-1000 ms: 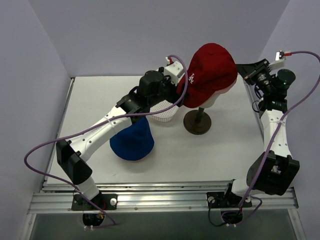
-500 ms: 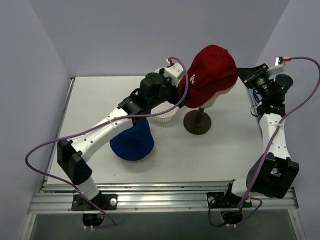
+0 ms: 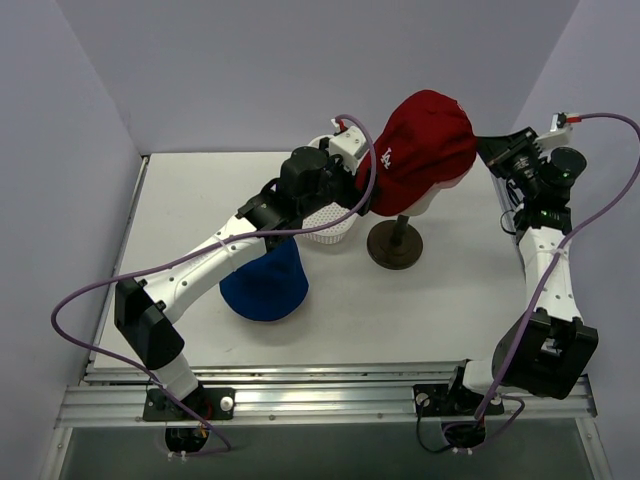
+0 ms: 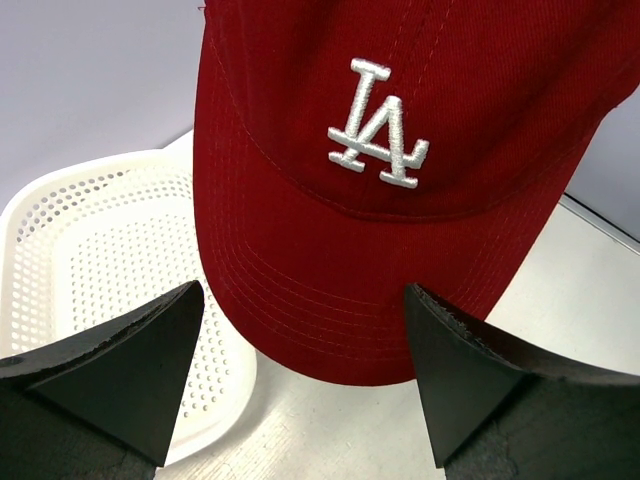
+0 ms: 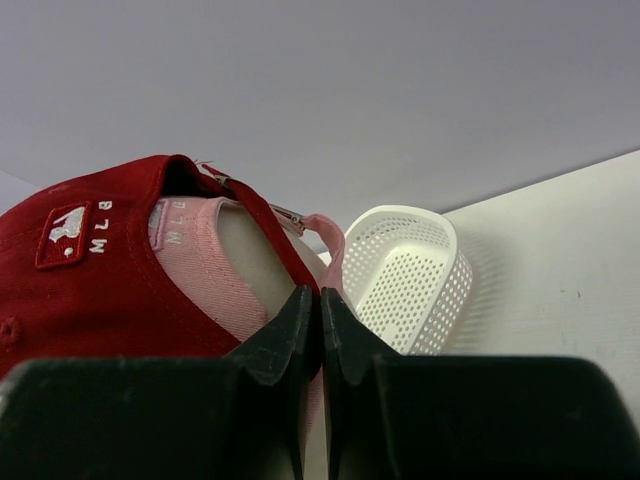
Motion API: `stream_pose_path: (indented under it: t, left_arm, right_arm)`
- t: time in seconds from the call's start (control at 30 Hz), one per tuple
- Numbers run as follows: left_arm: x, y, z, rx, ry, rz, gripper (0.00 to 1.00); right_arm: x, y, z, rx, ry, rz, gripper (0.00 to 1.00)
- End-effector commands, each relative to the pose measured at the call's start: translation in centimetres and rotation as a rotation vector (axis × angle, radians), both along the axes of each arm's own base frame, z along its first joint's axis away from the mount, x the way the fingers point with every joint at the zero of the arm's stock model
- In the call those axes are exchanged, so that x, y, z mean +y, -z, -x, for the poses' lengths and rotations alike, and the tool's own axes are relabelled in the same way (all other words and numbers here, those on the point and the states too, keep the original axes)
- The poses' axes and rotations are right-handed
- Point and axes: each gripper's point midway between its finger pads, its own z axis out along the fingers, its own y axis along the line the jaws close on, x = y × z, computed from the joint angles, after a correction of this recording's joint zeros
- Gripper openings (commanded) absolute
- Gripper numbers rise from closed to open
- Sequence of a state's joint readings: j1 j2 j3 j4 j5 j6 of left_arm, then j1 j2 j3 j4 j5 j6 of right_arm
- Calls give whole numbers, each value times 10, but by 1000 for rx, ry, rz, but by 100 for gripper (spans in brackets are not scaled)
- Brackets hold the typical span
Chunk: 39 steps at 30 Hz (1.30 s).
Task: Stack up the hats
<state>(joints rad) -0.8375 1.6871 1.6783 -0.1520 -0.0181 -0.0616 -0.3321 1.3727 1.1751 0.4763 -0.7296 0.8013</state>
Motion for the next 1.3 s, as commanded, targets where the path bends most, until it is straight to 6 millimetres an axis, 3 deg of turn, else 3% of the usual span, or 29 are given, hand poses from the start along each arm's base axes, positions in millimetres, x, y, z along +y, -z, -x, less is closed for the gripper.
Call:
stream_pose_path:
  t: [0.0,0.17,0.3,0.73,0.93,1.27]
  left_arm:
    - [-4,7,8,14,22,-21,90]
    - [1,-23,15,-23,25,3,90]
    - [1,-31,16,-34,30,12,91]
    - [-10,-19,20,-19,49,7,91]
    - [-13,-1,18,4,43,-5,91]
    - [-15,13,22,20,46,-11,91]
  right_arm:
    - [0,5,0,53,4,23,5]
    - [-1,-36,8,-1,32,31,25]
    - [-3,-46,16,-10,69,66,29]
    - [-4,-57,37,-19,110,54,33]
    - [3,-64,46,-42,89,40,33]
    - [8,-38,58,-19,79,43,33]
